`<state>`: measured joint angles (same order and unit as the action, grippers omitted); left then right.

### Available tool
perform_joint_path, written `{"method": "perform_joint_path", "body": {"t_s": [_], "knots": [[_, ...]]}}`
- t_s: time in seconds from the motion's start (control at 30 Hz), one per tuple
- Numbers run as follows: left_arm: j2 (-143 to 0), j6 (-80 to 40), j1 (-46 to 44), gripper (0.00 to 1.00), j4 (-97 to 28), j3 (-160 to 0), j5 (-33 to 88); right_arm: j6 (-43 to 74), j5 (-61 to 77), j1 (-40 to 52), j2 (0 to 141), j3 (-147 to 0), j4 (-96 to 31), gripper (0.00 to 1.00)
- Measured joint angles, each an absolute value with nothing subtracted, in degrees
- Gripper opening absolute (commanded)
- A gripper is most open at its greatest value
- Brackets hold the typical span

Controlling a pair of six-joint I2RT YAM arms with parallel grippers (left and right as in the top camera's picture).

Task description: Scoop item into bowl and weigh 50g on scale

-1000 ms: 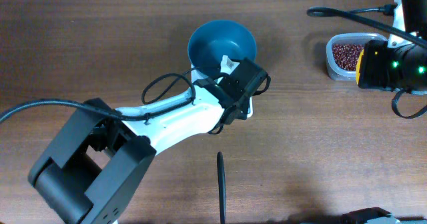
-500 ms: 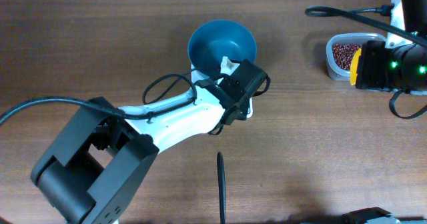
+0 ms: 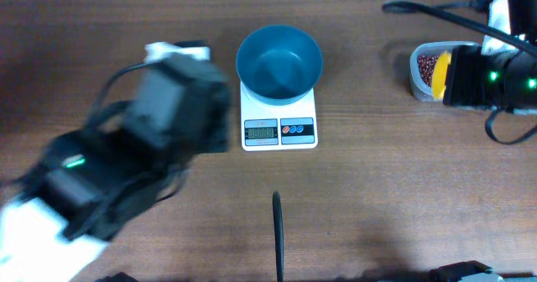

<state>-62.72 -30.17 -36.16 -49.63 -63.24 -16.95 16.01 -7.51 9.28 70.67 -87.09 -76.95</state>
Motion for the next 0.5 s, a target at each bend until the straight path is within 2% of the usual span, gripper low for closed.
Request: {"method": "perform_joint_path", "body": {"t_s": [0.03, 0.07, 0.1, 0.2, 0.37, 0.43, 0.5], "knots": [[-59.64, -30.35, -31.48, 0.27, -55.96, -63.31, -15.9, 15.99, -6.94, 9.28, 70.67, -87.11, -78.81, 0.04], [-58.89, -30.39, -29.63, 0.6, -58.85, -63.48, -15.57, 16.01, -6.55, 9.28, 70.67, -87.11, -79.99, 0.04], [-58.5, -30.24, -27.46, 0.99, -63.61, -63.53, -15.22, 15.99, -6.07, 9.28, 70.67, -87.11, -80.58, 0.04], [-59.0, -30.22, -22.24, 0.99, -64.73, -63.26, -15.14, 14.22, -5.89, 9.28, 70.81, -87.11, -77.6, 0.04], [-62.96, -30.24, -21.02, 0.99, -63.29, -63.22, -11.73, 10.0, -8.08, 9.28, 73.54, -87.11, -72.07, 0.04], [-63.96, -24.49, -20.93, 0.99, -59.11, -63.2, -3.03, 9.78, -9.06, 9.28, 76.93, -87.11, -68.58, 0.04], [-64.49, -11.64, -20.82, 0.99, -58.7, -63.22, 6.74, 9.5, -9.45, 9.28, 79.72, -87.11, -66.22, 0.04]]}}
